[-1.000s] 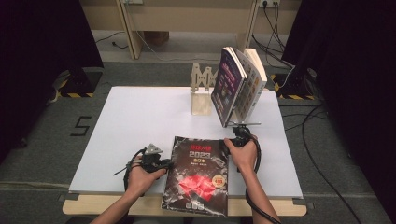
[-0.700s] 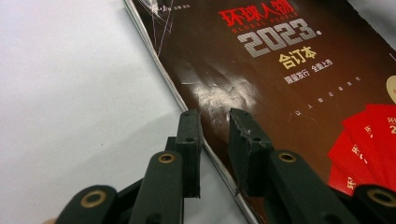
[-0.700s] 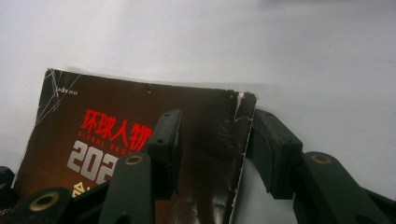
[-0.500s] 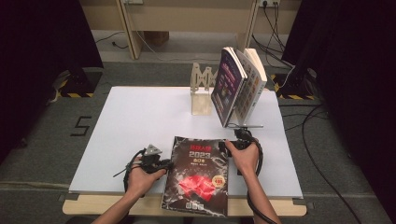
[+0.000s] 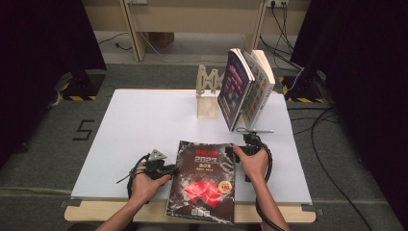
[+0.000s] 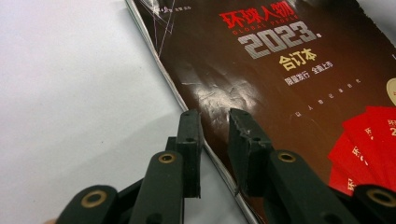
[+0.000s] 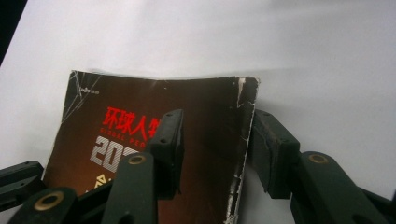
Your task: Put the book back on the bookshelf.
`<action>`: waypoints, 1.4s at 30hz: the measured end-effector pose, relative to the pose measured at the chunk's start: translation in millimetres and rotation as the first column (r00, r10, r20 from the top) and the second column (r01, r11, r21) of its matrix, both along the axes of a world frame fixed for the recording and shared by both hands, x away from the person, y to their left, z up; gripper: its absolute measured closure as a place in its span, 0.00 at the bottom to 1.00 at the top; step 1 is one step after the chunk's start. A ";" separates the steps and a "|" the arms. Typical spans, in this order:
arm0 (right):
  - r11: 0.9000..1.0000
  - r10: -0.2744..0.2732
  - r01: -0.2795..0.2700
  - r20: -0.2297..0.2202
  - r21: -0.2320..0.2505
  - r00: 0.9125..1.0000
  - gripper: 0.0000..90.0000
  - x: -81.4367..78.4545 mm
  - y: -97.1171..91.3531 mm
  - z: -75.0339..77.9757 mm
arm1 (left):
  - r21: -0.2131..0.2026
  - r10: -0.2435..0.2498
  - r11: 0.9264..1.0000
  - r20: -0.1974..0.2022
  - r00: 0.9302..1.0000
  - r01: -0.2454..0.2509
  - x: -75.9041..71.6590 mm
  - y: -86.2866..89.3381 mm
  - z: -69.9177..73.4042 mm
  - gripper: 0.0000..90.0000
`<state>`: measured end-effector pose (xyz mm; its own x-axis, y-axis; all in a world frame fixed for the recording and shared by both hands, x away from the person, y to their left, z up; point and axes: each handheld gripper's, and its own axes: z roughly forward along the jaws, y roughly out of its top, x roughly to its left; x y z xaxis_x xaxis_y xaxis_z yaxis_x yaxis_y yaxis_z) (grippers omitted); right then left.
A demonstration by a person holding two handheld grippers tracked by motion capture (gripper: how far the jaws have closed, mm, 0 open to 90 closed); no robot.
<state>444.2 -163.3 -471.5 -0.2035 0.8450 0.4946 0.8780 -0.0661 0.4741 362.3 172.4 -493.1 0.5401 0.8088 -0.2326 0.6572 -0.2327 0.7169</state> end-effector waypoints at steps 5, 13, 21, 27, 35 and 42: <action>1.000 0.002 -0.002 -0.008 -0.001 1.000 0.64 -0.1 -0.6 -6.0 | 0.000 0.001 1.000 0.000 1.000 -0.001 0.0 -0.2 0.0 0.82; 1.000 0.019 -0.019 -0.013 -0.016 1.000 0.69 -1.9 2.2 -5.4 | 0.001 0.001 1.000 0.002 1.000 -0.001 -0.4 -0.5 0.0 0.82; 0.998 0.061 -0.062 -0.021 -0.028 0.998 0.80 -2.6 5.2 -2.6 | 0.005 -0.004 1.000 0.001 1.000 0.004 -0.6 -0.3 0.4 0.82; 0.997 0.080 -0.080 -0.034 0.009 0.996 0.93 -1.1 3.5 5.2 | -0.002 -0.006 1.000 0.003 1.000 0.006 -1.4 1.0 0.0 0.82; 0.996 0.070 -0.070 0.004 0.056 0.998 0.97 -6.5 5.5 21.1 | -0.040 0.007 0.999 0.005 1.000 -0.007 -1.9 8.8 2.3 0.79; 0.993 0.063 -0.071 0.086 0.090 0.994 0.97 -13.0 6.6 38.5 | -0.055 0.051 0.997 0.028 0.998 -0.050 -1.4 23.7 6.3 0.75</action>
